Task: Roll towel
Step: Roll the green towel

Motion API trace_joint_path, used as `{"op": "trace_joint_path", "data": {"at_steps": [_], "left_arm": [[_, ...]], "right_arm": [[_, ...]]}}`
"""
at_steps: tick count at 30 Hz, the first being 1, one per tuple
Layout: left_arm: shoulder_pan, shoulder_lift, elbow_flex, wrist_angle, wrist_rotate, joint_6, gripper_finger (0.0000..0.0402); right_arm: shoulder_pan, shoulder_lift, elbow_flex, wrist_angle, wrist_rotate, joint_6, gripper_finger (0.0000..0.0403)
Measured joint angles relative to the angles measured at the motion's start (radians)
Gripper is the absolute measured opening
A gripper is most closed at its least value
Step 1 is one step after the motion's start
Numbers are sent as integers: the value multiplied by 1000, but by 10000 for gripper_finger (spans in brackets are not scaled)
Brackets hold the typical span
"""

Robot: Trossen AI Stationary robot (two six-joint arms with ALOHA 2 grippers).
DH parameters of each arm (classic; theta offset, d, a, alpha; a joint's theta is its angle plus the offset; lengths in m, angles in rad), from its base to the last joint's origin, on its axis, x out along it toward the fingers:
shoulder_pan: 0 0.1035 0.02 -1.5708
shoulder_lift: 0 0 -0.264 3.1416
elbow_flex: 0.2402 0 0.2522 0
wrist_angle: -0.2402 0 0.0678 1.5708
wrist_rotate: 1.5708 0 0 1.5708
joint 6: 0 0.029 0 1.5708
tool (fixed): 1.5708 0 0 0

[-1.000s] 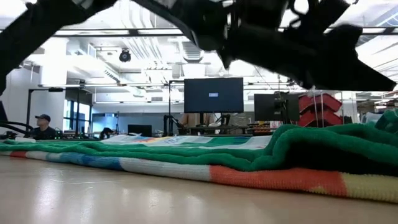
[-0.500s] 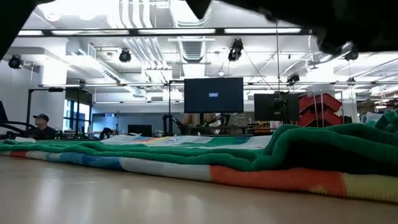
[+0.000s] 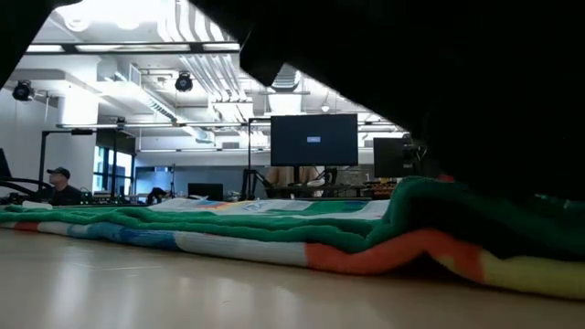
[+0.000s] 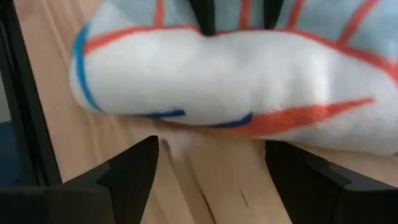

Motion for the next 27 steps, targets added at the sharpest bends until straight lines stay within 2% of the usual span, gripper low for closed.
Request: {"op": "trace_joint_path", "data": {"at_steps": [7,12,16,21,27], "left_arm": [[1,-1,-108,196,0,-25,119],[3,-2,-115,195,1,-35,119],[3,-2,-116,198,0,-33,119],[3,-1,-117,204,-12,-32,119],[2,2,-117,217,-26,-37,119]], "right_arm": [[-44,-1,0,16,-1,-40,280],[-57,-10,42,-26,13,-98,280],[-59,-12,88,-93,47,-101,272],[-61,-12,90,-96,50,-91,264],[-33,-13,88,-100,-20,-69,267]]}}
